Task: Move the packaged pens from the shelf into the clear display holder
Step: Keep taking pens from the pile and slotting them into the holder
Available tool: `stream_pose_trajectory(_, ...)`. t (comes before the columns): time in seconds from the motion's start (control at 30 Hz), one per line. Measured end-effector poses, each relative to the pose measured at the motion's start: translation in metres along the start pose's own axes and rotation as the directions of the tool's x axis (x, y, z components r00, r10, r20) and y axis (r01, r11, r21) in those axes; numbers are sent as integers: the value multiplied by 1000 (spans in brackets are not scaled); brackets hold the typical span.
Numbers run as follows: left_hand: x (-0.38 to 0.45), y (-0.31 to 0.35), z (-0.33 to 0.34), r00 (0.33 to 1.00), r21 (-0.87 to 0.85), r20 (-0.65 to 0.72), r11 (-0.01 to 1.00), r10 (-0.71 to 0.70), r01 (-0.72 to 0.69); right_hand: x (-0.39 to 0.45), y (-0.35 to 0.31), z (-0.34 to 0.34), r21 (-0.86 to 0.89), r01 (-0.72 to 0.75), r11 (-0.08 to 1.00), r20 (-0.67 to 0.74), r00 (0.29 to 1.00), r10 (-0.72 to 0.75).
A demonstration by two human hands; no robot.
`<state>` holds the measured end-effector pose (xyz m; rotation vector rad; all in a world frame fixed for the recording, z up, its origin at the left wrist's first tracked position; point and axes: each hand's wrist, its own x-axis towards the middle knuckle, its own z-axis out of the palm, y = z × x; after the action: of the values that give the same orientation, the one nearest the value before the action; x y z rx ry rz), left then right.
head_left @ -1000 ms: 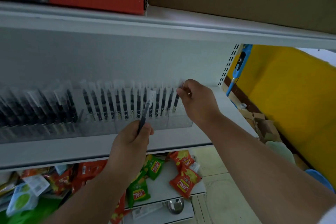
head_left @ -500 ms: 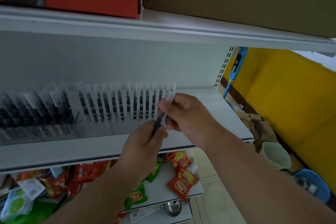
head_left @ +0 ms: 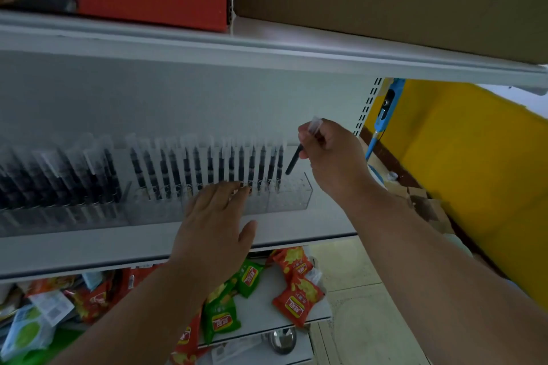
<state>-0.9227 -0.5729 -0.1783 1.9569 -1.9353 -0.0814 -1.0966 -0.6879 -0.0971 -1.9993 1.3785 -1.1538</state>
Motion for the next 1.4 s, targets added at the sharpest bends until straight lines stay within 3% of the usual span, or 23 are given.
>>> stream_pose_trajectory(0.1, -1, -5, 3, 1000, 57, -1, 998, 19, -19, 5, 0, 2, -58, 17, 998, 14, 1000, -16)
stream_pose_trajectory(0.23, 5, -6, -2, 1000, 9, 19, 1000, 15, -15, 15, -3, -1, -230, 50, 972, 32, 999, -44)
stream_pose_trajectory(0.4, 3, -7, -4, 1000, 0, 23, 1000, 10, -10, 11, 17, 17, -267, -25, 963, 224, 971, 87)
stream_pose_trajectory(0.87, 3, -2, -11, 999, 25, 50, 1000, -3, 2, -8, 17, 12, -329, -20, 944, 166, 983, 79)
stream_pose_trajectory(1.0, 6, 13, -18, 999, 17, 48, 1000, -18, 17, -35, 8, -10, -322, 122, 939, 107, 990, -93)
stream_pose_trajectory(1.17, -10, 29, -30, 997, 28, -81, 1000, 2, 0, -57, -14, -26, -332, 334, 882, 100, 942, -319)
stream_pose_trajectory(1.4, -67, 6, -59, 968, 90, -183, 978, -171, 190, -82, -67, 1, -225, 467, 855, 258, 875, -410)
